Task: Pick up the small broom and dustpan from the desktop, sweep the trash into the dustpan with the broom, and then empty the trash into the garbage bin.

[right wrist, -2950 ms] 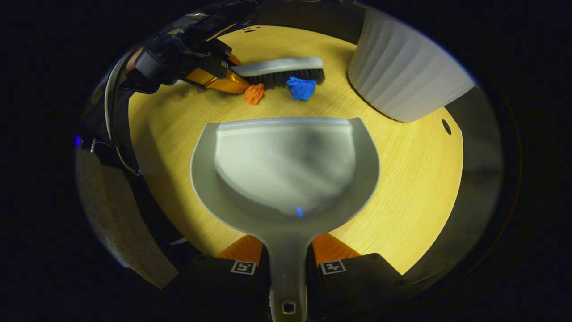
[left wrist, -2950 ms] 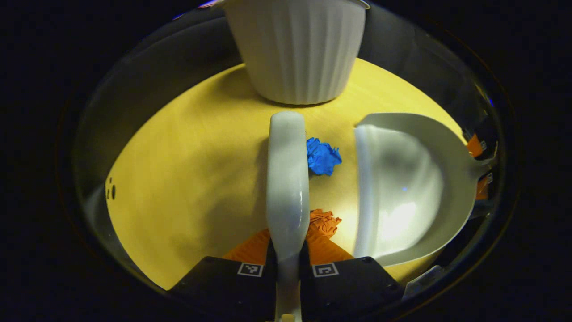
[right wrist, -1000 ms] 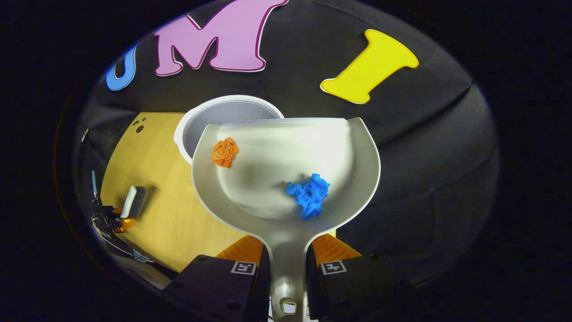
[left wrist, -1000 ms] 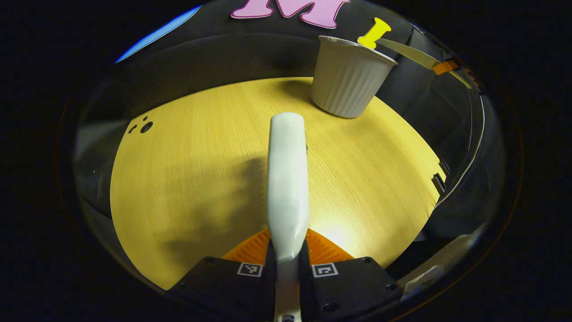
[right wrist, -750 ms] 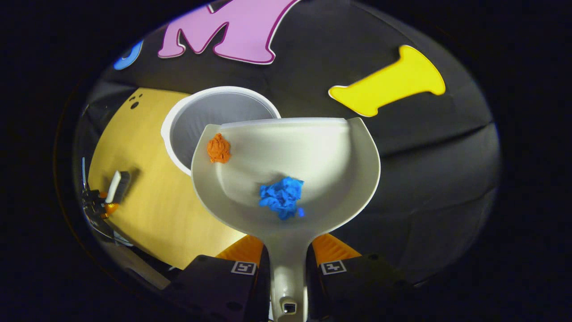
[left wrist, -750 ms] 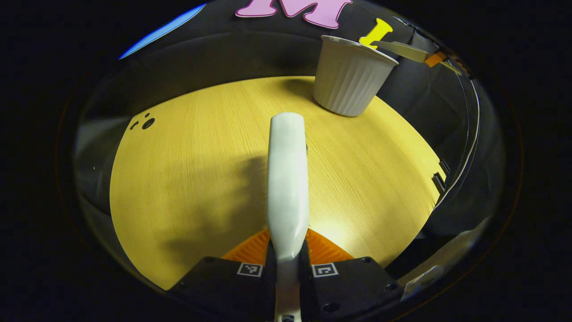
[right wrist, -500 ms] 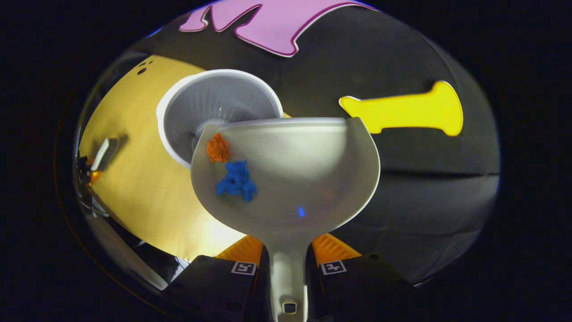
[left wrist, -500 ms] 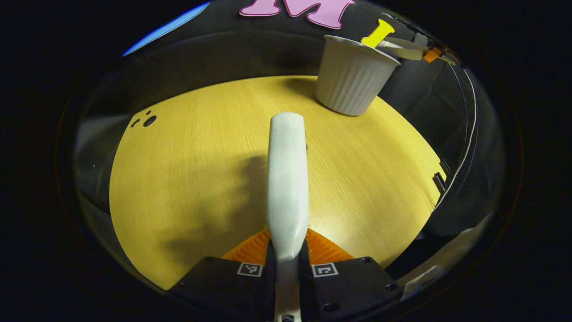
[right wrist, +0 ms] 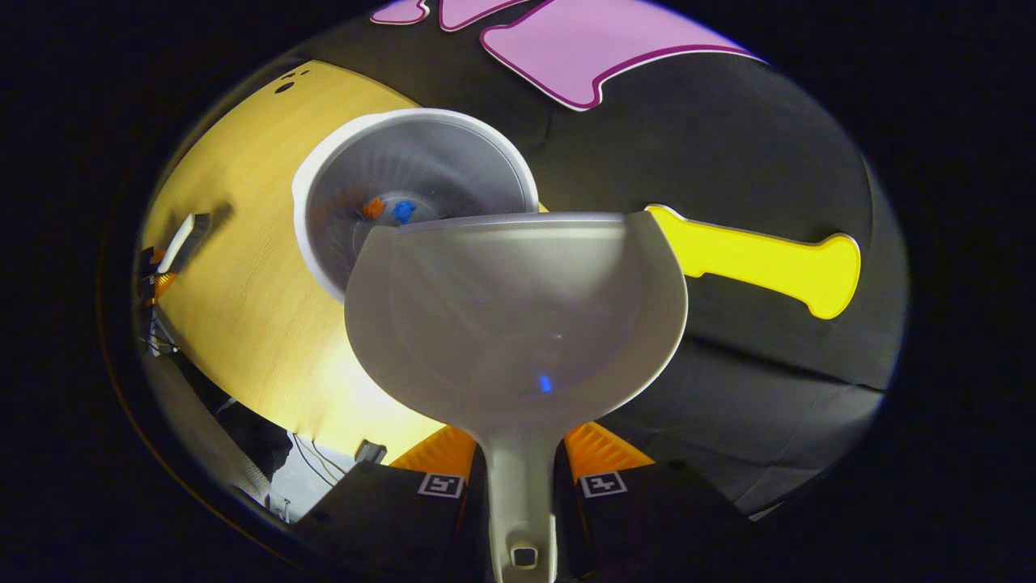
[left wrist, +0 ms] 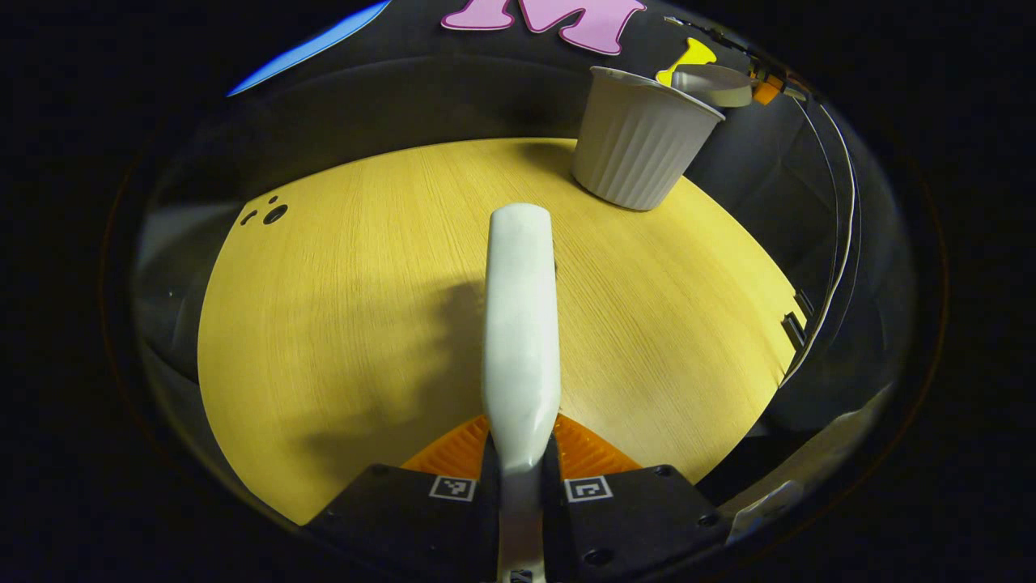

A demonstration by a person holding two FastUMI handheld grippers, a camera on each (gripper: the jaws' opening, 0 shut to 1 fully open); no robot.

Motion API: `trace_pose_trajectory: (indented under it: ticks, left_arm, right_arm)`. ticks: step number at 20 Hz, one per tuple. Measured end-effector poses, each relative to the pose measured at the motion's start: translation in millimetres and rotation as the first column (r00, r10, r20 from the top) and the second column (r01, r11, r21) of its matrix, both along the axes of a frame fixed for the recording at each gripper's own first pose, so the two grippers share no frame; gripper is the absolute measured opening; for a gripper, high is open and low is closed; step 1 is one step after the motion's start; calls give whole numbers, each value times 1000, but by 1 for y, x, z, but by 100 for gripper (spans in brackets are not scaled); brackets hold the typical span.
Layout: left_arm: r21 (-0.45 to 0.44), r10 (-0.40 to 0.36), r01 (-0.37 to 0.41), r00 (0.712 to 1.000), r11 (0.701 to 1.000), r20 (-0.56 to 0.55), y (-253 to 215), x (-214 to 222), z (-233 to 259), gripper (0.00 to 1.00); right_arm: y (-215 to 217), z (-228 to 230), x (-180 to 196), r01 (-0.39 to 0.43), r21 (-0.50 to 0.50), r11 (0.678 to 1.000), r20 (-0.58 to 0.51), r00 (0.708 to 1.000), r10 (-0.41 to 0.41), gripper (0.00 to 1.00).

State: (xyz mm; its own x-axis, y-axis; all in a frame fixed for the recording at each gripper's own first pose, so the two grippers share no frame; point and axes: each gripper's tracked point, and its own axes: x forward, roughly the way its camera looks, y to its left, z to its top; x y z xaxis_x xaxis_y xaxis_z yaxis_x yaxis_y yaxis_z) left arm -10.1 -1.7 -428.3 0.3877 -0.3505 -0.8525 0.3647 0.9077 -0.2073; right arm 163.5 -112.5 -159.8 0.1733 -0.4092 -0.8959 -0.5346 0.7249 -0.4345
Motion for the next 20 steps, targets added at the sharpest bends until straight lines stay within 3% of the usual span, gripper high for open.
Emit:
trace_pose_trajectory:
  ticks: [5,9,15,17,20]
  left_arm:
    - [6,5,-5,1000,1000,2,3,1,1,25]
    - [18,18,-18,1000,1000,6,5,2,2,25]
    - [46,16,-16,1000,999,17,8,5,6,26]
    - [64,15,-15,1000,998,10,9,5,7,25]
    - [85,9,-10,1000,996,7,11,6,7,25]
  right_arm:
    - [0,5,-7,19,31,999,40,999,-20,37]
    - [10,11,-25,63,160,985,104,991,-80,37]
    - [33,21,-71,103,386,917,222,954,-200,37]
    - [53,14,-105,110,464,879,240,940,-245,37]
    - [74,-8,-152,122,514,849,226,936,-271,37]
